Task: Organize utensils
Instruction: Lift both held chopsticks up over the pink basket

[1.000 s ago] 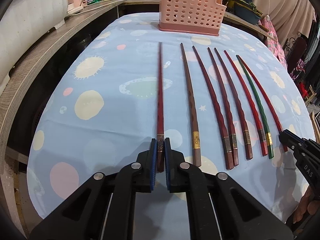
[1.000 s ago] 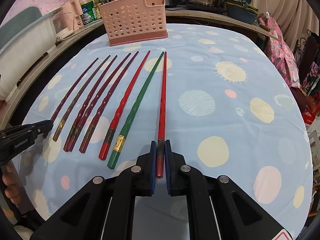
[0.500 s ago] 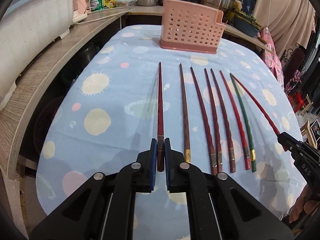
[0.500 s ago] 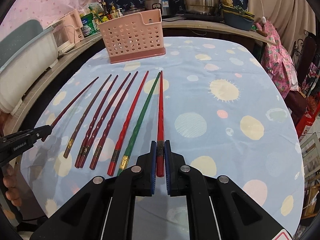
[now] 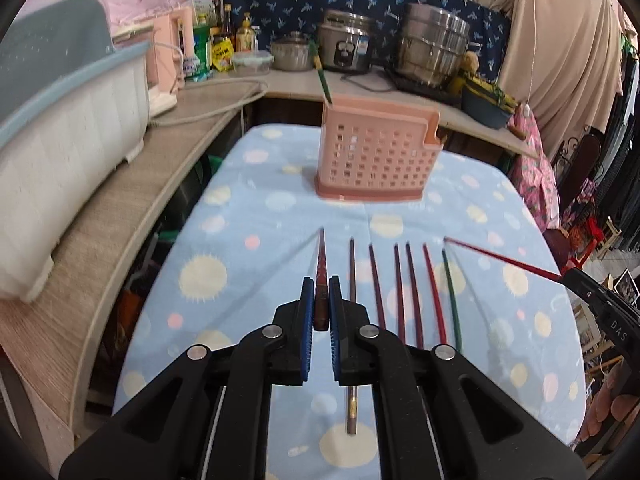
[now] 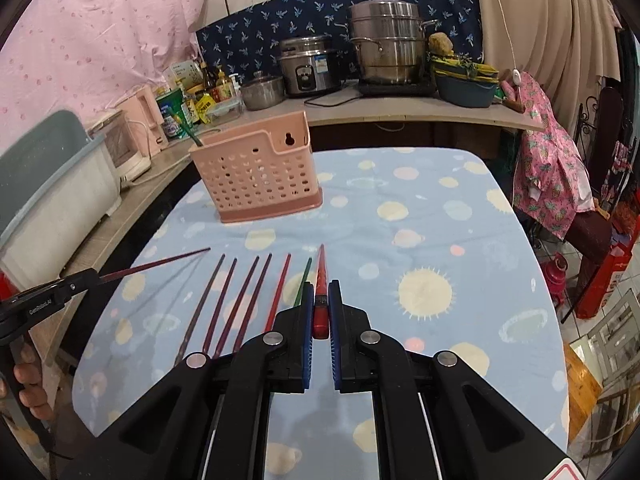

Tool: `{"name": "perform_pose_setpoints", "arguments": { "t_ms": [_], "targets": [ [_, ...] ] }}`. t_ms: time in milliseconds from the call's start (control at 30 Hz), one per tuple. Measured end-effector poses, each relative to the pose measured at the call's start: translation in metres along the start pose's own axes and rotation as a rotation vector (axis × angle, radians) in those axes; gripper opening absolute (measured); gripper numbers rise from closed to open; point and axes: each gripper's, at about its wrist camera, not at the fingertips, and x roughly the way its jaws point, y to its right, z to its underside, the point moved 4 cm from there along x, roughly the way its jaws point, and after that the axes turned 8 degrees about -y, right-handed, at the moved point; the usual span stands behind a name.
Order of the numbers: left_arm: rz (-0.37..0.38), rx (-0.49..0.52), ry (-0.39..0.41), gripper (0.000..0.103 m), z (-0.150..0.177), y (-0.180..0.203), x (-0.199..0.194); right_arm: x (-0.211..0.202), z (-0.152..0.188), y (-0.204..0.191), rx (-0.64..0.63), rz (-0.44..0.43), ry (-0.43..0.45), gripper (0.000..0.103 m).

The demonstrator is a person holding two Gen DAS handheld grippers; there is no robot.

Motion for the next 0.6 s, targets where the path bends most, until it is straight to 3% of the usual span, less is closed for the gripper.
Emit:
{"name": "perform_pose_setpoints", "arguments": {
  "t_ms": [300,600],
  "targets": [
    [0.007,0.003,0.100,0.007,-0.067,0.008,-0.021,-0.012,-0.064,0.002,0.011,-0.031,0.099,0.007],
    [0.036,-0.008,0.220,0.007,-0.153,0.016,-0.049,-0.014,-0.135,0.002,0.035,-0.079,0.176,0.007]
  ]
}}
